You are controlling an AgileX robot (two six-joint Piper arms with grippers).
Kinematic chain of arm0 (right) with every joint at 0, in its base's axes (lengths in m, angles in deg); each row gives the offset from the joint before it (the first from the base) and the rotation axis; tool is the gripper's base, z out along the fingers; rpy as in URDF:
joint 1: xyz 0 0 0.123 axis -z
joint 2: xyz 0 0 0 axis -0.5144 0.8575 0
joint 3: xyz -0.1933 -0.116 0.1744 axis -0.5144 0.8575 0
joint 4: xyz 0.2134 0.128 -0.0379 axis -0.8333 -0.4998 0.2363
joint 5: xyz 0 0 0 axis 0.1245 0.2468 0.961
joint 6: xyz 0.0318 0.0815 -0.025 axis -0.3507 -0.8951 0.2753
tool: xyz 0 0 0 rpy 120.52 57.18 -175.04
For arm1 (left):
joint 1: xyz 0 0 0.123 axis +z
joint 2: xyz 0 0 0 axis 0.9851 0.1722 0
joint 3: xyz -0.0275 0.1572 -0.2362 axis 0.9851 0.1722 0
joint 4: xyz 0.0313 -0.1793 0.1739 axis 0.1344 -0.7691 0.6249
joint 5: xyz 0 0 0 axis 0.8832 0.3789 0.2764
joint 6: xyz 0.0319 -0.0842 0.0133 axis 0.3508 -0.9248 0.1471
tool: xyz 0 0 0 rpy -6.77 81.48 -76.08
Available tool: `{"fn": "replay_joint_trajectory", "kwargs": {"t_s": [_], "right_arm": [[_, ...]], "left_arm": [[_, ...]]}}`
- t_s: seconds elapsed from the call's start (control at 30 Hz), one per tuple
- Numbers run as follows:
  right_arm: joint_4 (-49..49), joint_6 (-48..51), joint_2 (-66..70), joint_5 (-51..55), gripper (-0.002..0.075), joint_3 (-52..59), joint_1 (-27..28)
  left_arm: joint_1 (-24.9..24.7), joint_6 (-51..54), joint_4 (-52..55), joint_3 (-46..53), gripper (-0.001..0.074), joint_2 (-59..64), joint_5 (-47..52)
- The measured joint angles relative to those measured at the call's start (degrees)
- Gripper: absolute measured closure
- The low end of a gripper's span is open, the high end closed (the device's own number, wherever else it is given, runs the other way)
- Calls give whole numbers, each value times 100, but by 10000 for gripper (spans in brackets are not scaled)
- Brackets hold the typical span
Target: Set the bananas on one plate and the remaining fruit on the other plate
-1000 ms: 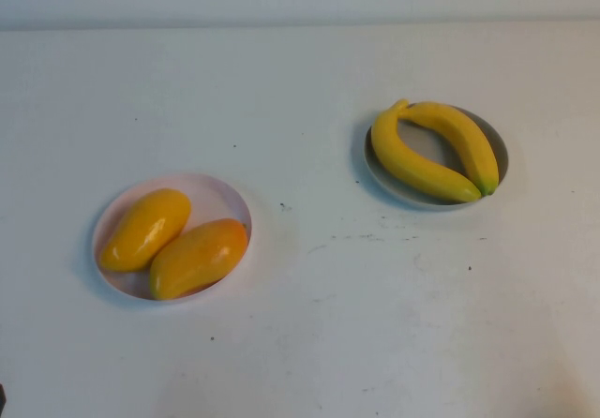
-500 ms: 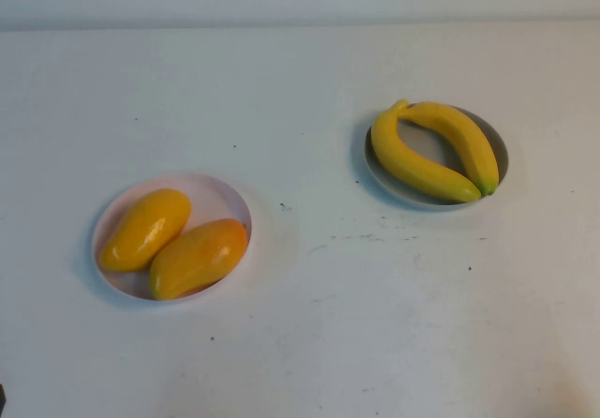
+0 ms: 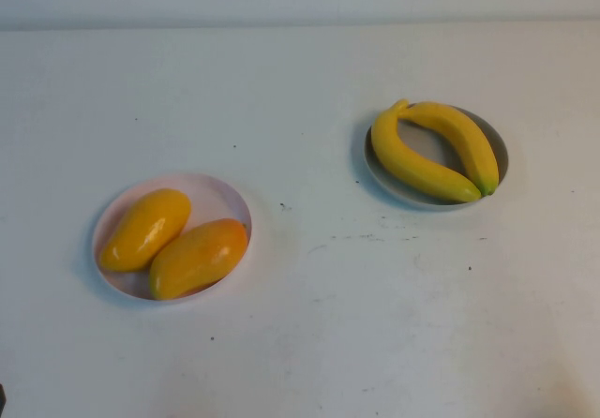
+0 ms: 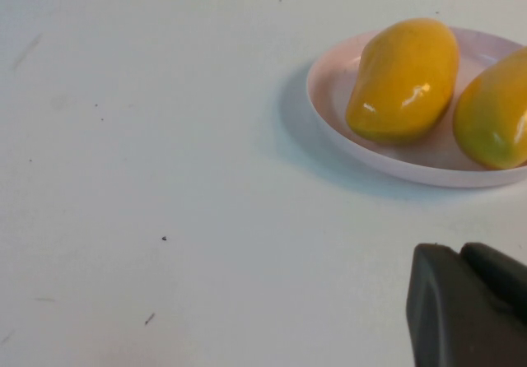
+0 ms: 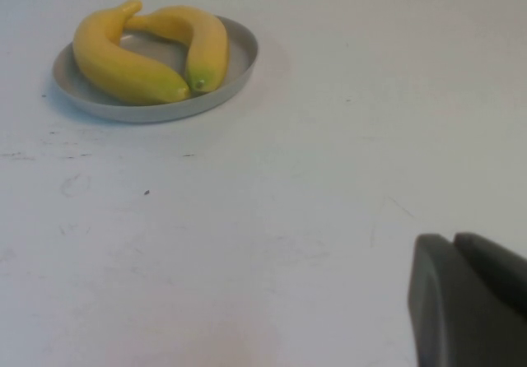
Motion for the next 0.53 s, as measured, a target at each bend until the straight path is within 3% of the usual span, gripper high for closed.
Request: {"fn": "replay_joint_trajectory", "kwargs": {"t_s": [0.53], "right_arm": [[0,2,-36,0,741,0,0]], "left_arm": [[0,0,0,0,734,0,0]]}}
